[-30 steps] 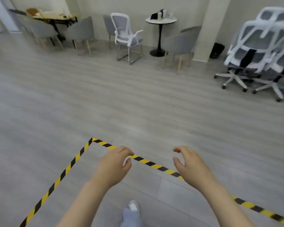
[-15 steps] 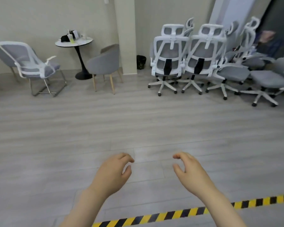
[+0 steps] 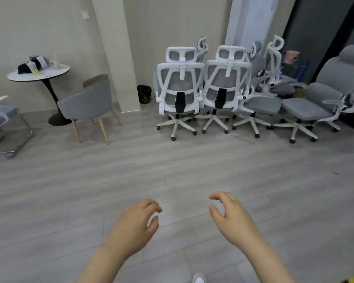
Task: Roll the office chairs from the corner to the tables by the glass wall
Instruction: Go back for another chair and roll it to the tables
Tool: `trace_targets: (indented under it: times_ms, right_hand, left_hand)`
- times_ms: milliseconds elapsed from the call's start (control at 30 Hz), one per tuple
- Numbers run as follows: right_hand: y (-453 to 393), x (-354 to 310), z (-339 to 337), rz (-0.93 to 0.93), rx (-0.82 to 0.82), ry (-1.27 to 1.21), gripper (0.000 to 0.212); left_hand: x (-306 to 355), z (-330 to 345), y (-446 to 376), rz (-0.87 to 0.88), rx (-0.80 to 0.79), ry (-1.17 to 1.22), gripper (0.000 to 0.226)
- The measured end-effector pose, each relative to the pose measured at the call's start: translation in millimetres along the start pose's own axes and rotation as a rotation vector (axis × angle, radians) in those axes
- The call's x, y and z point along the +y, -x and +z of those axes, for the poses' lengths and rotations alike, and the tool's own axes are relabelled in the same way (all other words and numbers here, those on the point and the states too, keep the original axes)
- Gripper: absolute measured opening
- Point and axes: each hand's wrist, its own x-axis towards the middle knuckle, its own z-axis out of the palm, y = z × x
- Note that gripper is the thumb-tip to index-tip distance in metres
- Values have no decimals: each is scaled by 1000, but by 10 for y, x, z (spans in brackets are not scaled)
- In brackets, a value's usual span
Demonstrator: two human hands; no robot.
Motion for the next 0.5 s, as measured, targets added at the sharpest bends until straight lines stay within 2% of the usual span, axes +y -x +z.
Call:
trace_targets:
  times_ms: [67,167,333,500]
  right_hand:
    - [-545,102,-120,-4,-5,14,27]
    - [-1288,184,-289,-30,-37,33,27]
    - [-2440,241,-430,-48,-51,42,26]
    - [-3583,222,-297,-109,-82,76,28]
  left_hand:
    - [-15,-20,-535,-2,27,-31,30]
    - [0,-88,-1253,-40,56,-8,32]
    - [-182,-148,-2296,-66,71,41,53]
    - [-618,-173,-3252,-112,99,63,46]
